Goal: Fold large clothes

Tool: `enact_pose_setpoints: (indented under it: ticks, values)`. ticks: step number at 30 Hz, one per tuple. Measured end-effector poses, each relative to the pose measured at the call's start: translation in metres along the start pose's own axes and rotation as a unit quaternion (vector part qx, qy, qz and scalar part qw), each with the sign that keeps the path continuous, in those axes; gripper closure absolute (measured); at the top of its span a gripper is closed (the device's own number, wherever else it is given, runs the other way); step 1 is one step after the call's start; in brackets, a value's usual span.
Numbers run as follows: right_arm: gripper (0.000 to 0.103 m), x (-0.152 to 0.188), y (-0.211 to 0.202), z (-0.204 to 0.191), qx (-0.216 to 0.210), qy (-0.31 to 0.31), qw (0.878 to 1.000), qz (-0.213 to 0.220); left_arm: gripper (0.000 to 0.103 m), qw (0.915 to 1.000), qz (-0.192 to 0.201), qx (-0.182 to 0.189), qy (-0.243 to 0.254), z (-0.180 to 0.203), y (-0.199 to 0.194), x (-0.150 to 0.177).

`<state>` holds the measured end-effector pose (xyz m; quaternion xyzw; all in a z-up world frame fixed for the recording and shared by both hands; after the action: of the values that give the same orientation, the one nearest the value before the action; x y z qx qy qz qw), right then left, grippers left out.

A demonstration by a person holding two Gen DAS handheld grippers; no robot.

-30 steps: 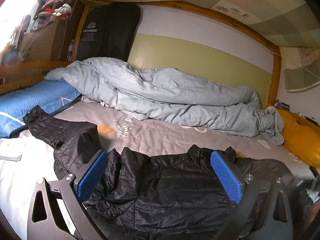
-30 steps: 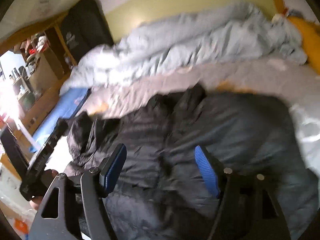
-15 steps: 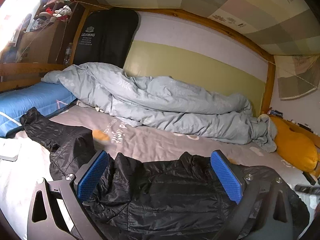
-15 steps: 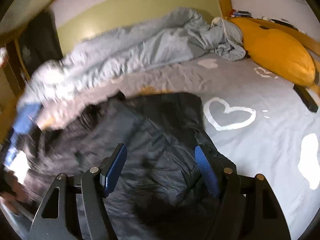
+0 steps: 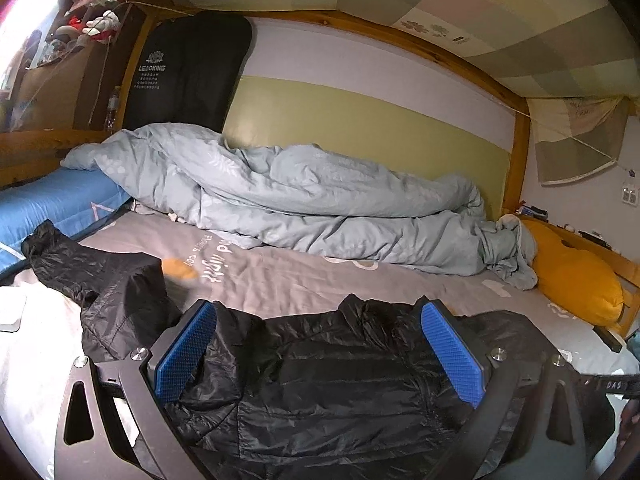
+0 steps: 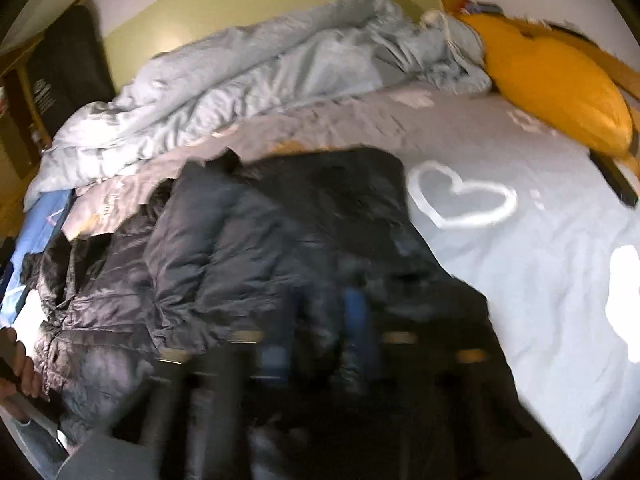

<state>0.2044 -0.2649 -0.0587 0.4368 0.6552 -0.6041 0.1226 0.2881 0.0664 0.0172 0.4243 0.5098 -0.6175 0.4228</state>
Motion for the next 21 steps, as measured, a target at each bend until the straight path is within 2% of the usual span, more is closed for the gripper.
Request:
enact_pose_setpoints:
  ticks: [5, 10, 15, 18, 19, 20, 21]
  values:
    - [0.1, -0.019, -0.007, -0.067, -0.099, -0.037, 0.994, 0.01, 0.0, 0.9999, 0.004, -0.005, -0.008, -0.004, -0.002, -0.001]
    - [0.101, -0.026, 0.002, -0.161, -0.212, -0.081, 0.974, -0.011, 0.0, 0.9997, -0.002, -0.019, -0.018, -0.011, 0.0, -0.001]
    - [0.101, -0.033, 0.014, -0.217, -0.286, -0.085, 0.954, -0.024, 0.0, 0.9986, -0.029, -0.04, -0.018, -0.017, 0.011, 0.007]
    - [0.095, -0.038, 0.021, -0.228, -0.344, -0.049, 0.936, -0.051, 0.0, 0.9973, -0.042, -0.056, -0.024, -0.023, 0.014, 0.01]
    - [0.082, -0.039, 0.024, -0.227, -0.357, -0.032, 0.931, -0.063, 0.0, 0.9967, -0.044, -0.062, -0.028, -0.025, 0.014, 0.011]
    - [0.075, -0.04, 0.027, -0.224, -0.365, -0.015, 0.928, -0.07, 0.0, 0.9963, -0.044, -0.067, -0.031, -0.027, 0.013, 0.011]
    - [0.061, -0.042, 0.028, -0.219, -0.37, 0.001, 0.927, -0.067, 0.0, 0.9962, -0.041, -0.069, -0.033, -0.028, 0.011, 0.01]
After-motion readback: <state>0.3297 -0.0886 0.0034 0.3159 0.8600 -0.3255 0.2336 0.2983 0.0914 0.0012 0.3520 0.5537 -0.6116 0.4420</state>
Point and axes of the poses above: each gripper's, at about its wrist camera, not at the fingertips, and y roughly the way its jaws point, z to its right, x to its underside, the point moved 6 cm from there along y, roughly the way its jaws point, and after that the axes turned 5 degrees about y, right-handed, at the moved point
